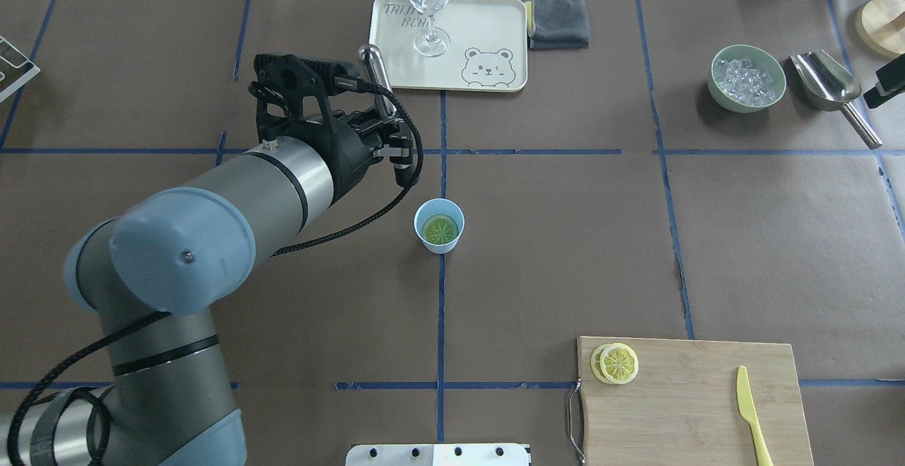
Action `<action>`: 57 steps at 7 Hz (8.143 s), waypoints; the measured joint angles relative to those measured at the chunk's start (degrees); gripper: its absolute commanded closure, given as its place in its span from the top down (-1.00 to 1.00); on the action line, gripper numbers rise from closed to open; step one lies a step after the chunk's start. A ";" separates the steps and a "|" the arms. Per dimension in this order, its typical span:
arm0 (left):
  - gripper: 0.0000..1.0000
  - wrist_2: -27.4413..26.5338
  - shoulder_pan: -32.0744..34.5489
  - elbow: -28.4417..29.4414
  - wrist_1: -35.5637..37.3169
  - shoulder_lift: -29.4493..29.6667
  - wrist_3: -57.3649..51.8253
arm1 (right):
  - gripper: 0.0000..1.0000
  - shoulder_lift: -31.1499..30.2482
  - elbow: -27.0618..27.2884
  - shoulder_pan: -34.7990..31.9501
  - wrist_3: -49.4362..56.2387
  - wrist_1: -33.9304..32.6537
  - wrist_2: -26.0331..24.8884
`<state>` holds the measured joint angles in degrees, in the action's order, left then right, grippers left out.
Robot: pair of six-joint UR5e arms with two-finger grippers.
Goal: Squeeze lemon into cup
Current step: 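Carry the upright muddler with the left gripper toward the blue cup, then lower the steel muddler into the blue cup and press the lemon slice, then lift the muddler out of the cup and carry it away with the left gripper, then lower the muddler onto the table and open the left gripper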
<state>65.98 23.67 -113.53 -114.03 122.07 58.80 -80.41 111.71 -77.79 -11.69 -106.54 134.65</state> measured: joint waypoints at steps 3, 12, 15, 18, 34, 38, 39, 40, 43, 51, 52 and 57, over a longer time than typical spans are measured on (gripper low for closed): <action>-1.00 -3.11 -1.93 8.65 -5.36 2.85 -0.46 | 1.00 -0.01 -0.50 0.01 -0.14 0.02 -0.10; -1.00 -5.21 -6.44 9.89 -5.65 2.34 -0.25 | 1.00 -0.06 -0.92 -0.48 -0.16 0.02 -0.12; -1.00 -5.30 -7.56 12.15 -6.46 2.35 0.03 | 1.00 -0.09 -1.03 -0.71 -0.07 0.02 -0.09; -1.00 -5.29 -7.82 16.03 -10.52 2.42 0.09 | 1.00 -0.04 -1.06 -0.84 0.00 0.02 -0.09; -1.00 29.27 16.80 -5.10 1.73 -16.28 -10.92 | 1.00 -0.49 -2.90 -1.83 0.35 0.72 -0.13; -1.00 48.39 27.41 -5.97 21.95 -21.25 -11.25 | 1.00 -0.71 -2.70 -1.86 0.35 0.72 1.16; -1.00 49.89 27.90 -5.86 28.84 -21.16 -11.36 | 1.00 -0.71 -2.64 -1.86 0.37 0.72 1.19; -1.00 51.17 28.05 -4.85 33.61 -21.14 -11.64 | 1.00 -0.72 -2.55 -1.87 0.41 0.74 1.17; -1.00 54.49 27.89 2.24 38.06 -21.33 -17.10 | 1.00 -0.51 -2.44 -1.84 0.44 0.83 0.99; 0.98 65.41 28.51 17.67 36.19 -18.07 -24.95 | 1.00 -0.71 -2.64 -1.91 0.28 3.19 1.02; 1.00 65.33 28.50 18.45 35.58 -17.74 -24.98 | 1.00 -0.71 -2.64 -1.91 0.27 3.18 1.04; 1.00 64.77 32.69 15.45 35.05 -16.85 -25.21 | 1.00 -0.43 -2.51 -1.89 0.28 3.26 0.69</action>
<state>130.74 56.36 -98.08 -78.98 105.23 33.59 -80.84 109.20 -79.68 -11.41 -103.28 135.34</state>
